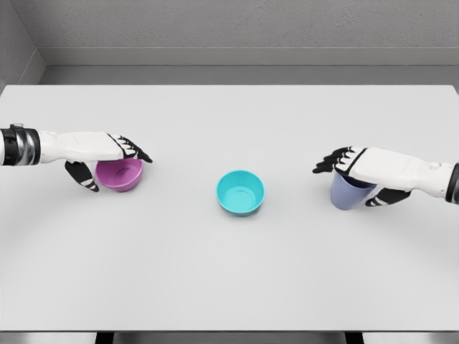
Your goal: Stacking bowl and cup with both arms
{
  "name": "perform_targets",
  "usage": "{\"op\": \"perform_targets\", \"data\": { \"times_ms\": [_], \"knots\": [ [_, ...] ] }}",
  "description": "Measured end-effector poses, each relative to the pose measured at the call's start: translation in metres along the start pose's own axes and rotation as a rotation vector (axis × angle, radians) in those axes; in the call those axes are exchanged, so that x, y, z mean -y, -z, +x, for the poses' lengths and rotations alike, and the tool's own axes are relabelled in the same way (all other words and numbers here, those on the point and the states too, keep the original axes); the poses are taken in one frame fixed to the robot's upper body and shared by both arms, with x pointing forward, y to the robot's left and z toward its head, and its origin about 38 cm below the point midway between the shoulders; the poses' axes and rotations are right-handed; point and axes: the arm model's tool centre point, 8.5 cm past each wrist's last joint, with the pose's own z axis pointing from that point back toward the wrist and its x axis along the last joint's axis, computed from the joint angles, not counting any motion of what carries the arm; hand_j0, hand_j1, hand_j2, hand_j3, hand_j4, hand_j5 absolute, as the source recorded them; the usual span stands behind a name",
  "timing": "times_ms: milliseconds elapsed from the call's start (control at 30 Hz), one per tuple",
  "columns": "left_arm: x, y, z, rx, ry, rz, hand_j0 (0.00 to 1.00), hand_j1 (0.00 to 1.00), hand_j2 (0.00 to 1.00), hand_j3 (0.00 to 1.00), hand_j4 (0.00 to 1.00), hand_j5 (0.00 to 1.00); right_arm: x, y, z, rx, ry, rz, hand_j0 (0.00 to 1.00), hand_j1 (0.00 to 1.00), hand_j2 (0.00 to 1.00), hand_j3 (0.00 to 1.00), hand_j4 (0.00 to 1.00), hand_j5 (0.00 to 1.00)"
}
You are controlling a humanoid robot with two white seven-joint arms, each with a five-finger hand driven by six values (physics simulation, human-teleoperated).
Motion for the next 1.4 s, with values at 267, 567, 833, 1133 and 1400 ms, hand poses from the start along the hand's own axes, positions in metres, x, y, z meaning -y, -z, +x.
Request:
{"op": "perform_targets", "data": {
  "times_ms": [267,567,833,1133,1400],
  "knots": [
    [-0.0001,-0.0021,-0.0037,-0.012,-0.004,0.001,1.0,1.0,1.0,1.0,1.0,1.0,-0.002,-0.0002,-0.0019,-0.006,0.002,0.005,1.0,1.0,1.0,1.0,1.0,1.0],
    [-0.0001,-0.0017,-0.0039,-0.012,-0.005,0.001,1.0,1.0,1.0,1.0,1.0,1.0,-0.0025,0.0015,-0.0023,-0.005,0.004,0.003,1.0,1.0,1.0,1.0,1.0,1.0],
    [-0.0009,-0.0018,-0.0038,-0.012,-0.003,0.002,1.0,1.0,1.0,1.0,1.0,1.0,-0.0028,0.0024,-0.0041,-0.009,0.006,0.002,1.0,1.0,1.0,1.0,1.0,1.0],
    [-0.0017,-0.0004,-0.0048,-0.013,-0.006,0.004,1.0,1.0,1.0,1.0,1.0,1.0,-0.0047,0.0077,-0.0068,-0.012,0.007,-0.001,1.0,1.0,1.0,1.0,1.0,1.0],
    [-0.0015,0.0033,-0.0057,-0.012,-0.014,0.007,1.0,1.0,1.0,1.0,1.0,1.0,-0.0036,0.0081,-0.0086,-0.013,0.005,-0.006,0.62,0.62,0.62,0.62,0.62,0.62]
  ]
}}
